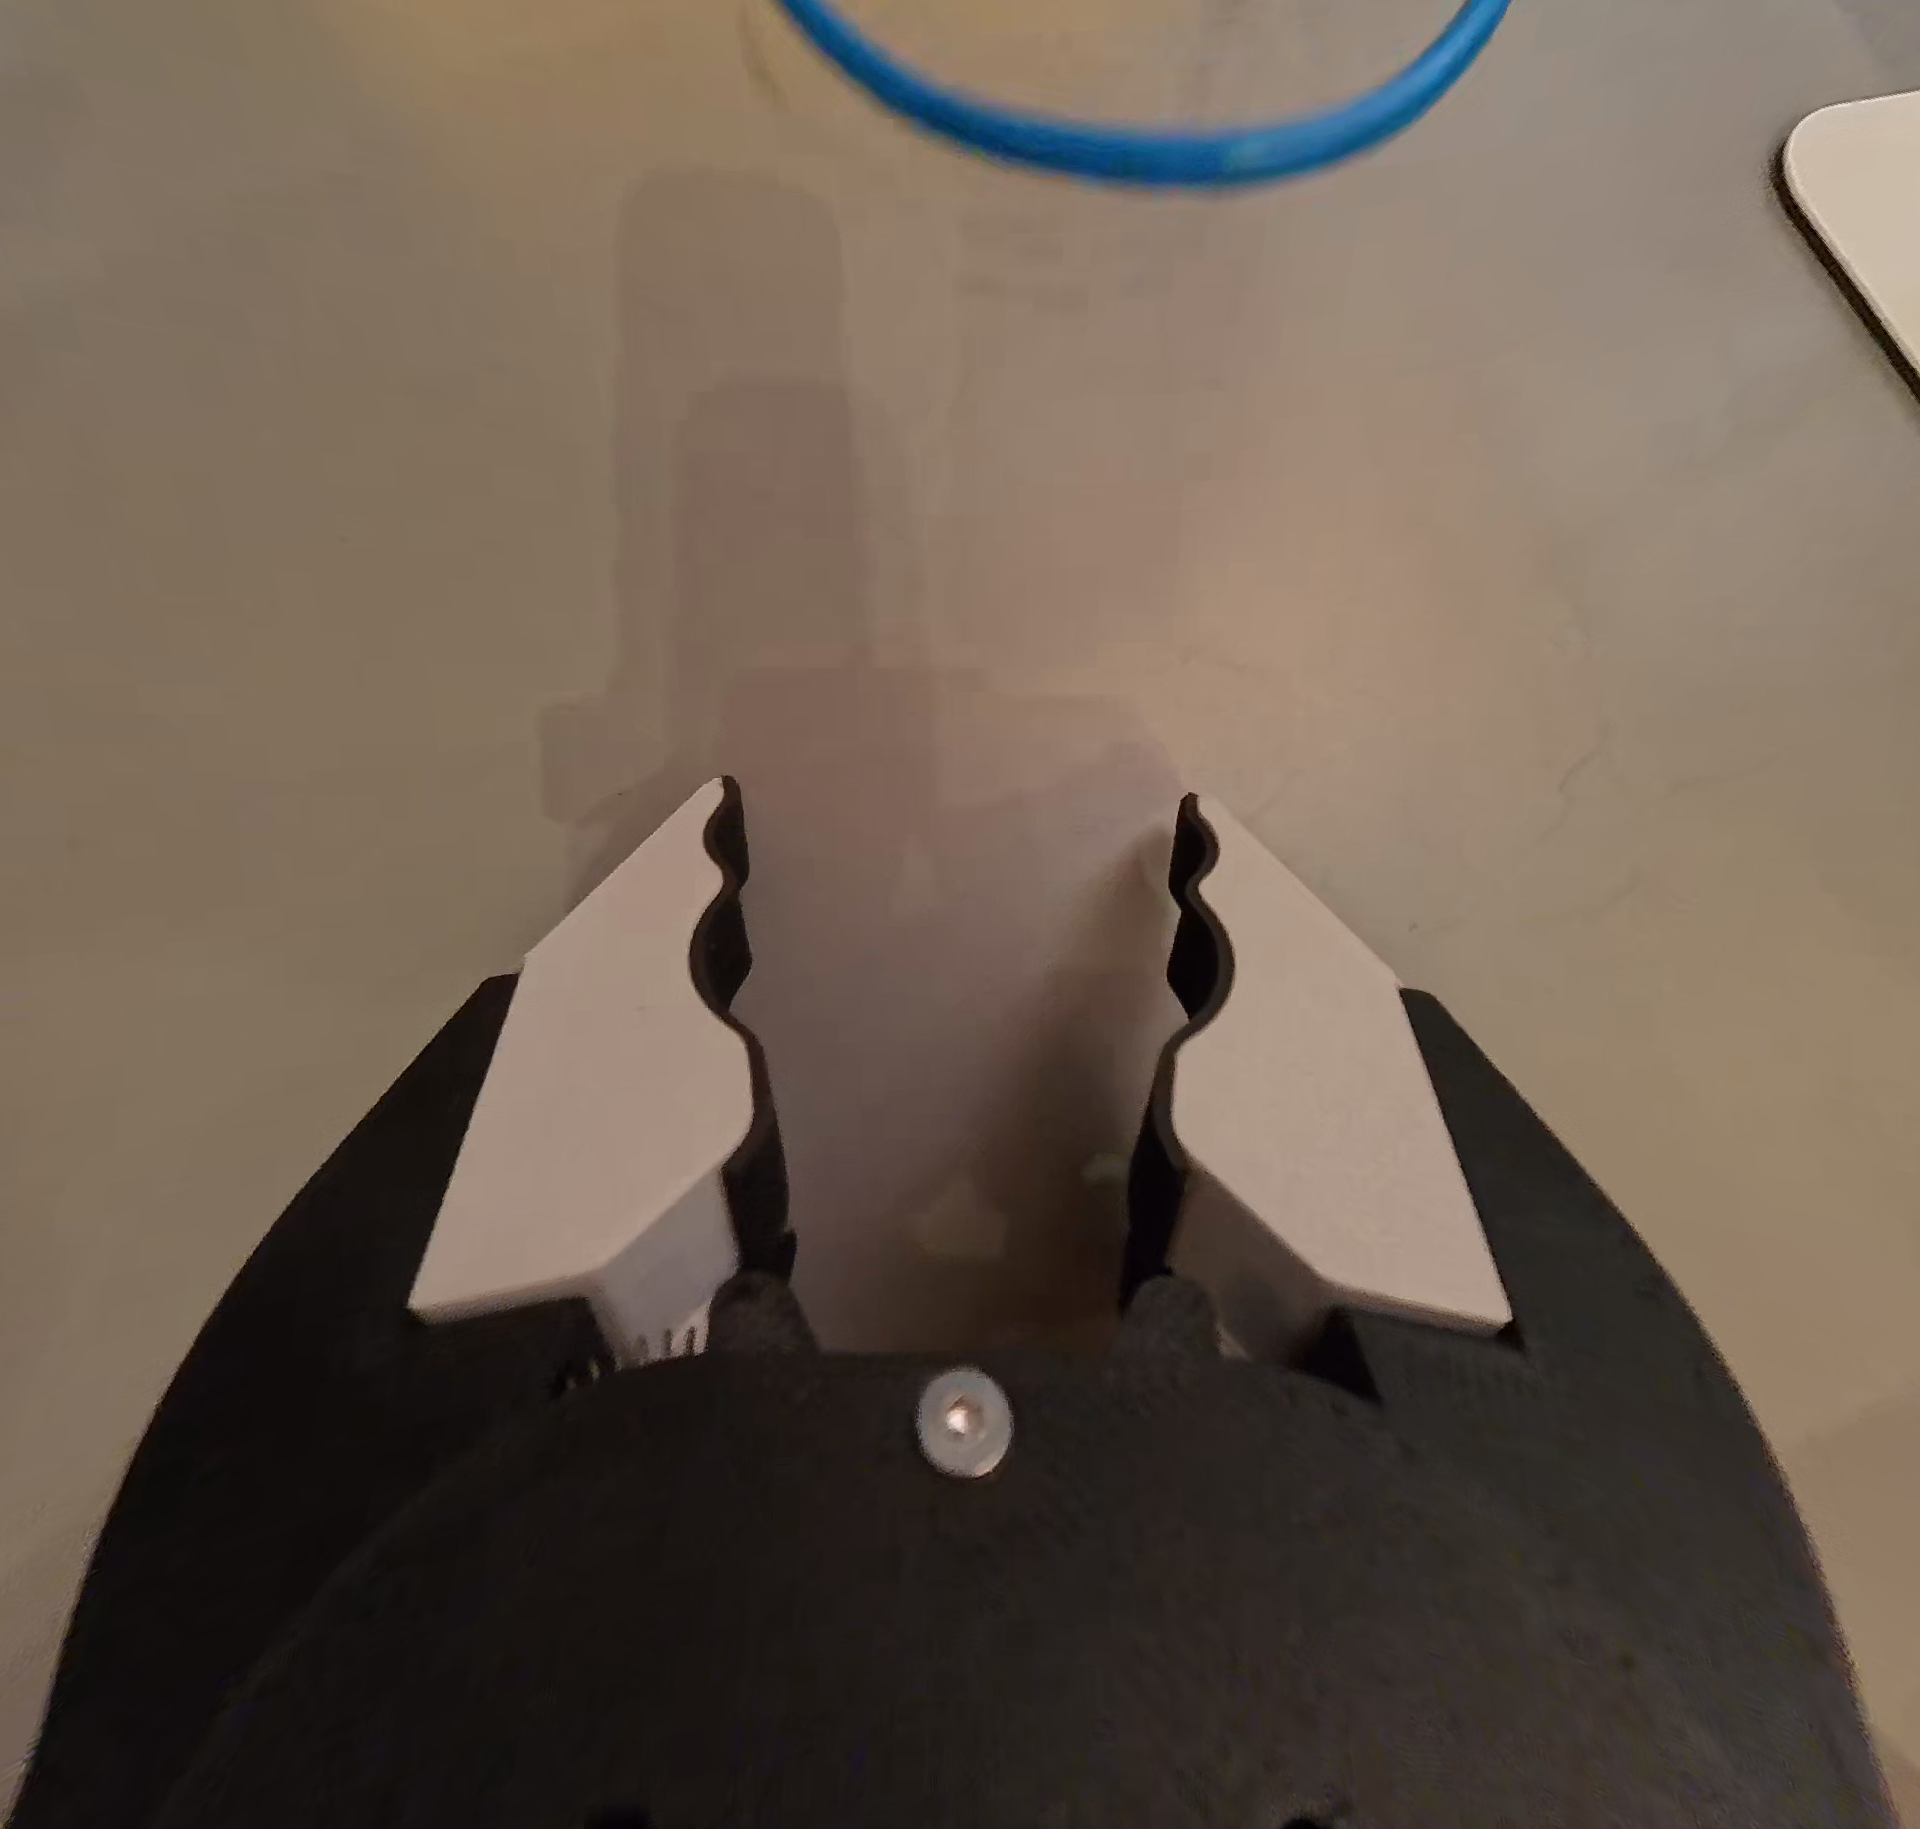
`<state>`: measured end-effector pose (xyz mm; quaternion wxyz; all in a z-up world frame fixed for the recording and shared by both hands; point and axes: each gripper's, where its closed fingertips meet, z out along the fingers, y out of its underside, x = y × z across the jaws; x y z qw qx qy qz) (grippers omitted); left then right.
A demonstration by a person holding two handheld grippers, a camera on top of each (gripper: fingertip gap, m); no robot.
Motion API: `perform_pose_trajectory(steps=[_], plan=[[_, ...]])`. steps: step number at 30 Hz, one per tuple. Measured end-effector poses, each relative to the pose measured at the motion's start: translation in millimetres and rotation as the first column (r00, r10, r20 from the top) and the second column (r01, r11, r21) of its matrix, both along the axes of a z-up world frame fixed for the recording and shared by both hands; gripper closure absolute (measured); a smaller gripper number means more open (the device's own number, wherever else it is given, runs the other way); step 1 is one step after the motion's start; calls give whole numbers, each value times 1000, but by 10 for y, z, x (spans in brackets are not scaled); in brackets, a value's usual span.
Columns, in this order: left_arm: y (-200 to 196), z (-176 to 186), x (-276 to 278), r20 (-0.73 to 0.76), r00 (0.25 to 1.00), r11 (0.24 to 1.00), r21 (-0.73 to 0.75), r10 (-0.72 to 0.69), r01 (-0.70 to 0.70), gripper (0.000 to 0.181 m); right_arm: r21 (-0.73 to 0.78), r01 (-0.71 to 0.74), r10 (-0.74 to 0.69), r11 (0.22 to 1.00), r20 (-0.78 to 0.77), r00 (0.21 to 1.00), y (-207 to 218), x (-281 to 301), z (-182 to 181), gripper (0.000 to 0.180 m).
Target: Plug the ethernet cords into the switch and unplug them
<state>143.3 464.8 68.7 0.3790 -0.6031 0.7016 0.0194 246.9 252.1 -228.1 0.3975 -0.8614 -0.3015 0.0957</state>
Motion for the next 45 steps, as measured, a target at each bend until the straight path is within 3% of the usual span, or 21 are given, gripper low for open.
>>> perform_pose_trajectory(steps=[12, 16, 20, 23, 26, 32, 34, 38, 41, 45], plan=[[-596, -1070, 521, -235, 950, 978, -82, -207, 193, 117, 49, 28, -28, 998, -7, 1000, -14, 65, 71, 105], [-768, -1279, 624, -238, 930, 960, -88, -281, 268, 117, 148, 84, -59, 985, -166, 984, 9, 127, 363, 115], [-1005, -1417, 723, -212, 896, 921, -80, -390, 381, 117, 264, 120, -9, 957, -387, 922, 49, 118, 872, 113], [-1153, -1538, 767, -232, 866, 896, -79, -443, 438, 117, 315, 112, 50, 942, -464, 884, 133, 78, 1151, 107], [-1301, -1628, 804, -261, 819, 855, -51, -510, 516, 117, 298, 70, 78, 952, -458, 885, 277, 12, 1134, 96], [-1694, -1755, 829, -266, 672, 701, -20, -691, 713, 117, 343, -53, 222, 938, -478, 850, 423, -237, 1149, 95], [-1799, -1780, 814, -267, 627, 655, -24, -732, 755, 117, 365, -120, 298, 923, -482, 824, 415, -303, 1170, 100], [-1954, -1771, 796, -268, 551, 577, -26, -791, 816, 117, 393, -305, 485, 867, -531, 695, 263, -462, 1223, 120], [-2031, -1759, 769, -252, 512, 535, -26, -821, 845, 117, 427, -350, 547, 833, -550, 631, 201, -514, 1269, 125], [-2064, -1768, 706, -259, 468, 494, -40, -845, 869, 117, 444, -379, 579, 812, -533, 617, 159, -555, 1271, 137]])
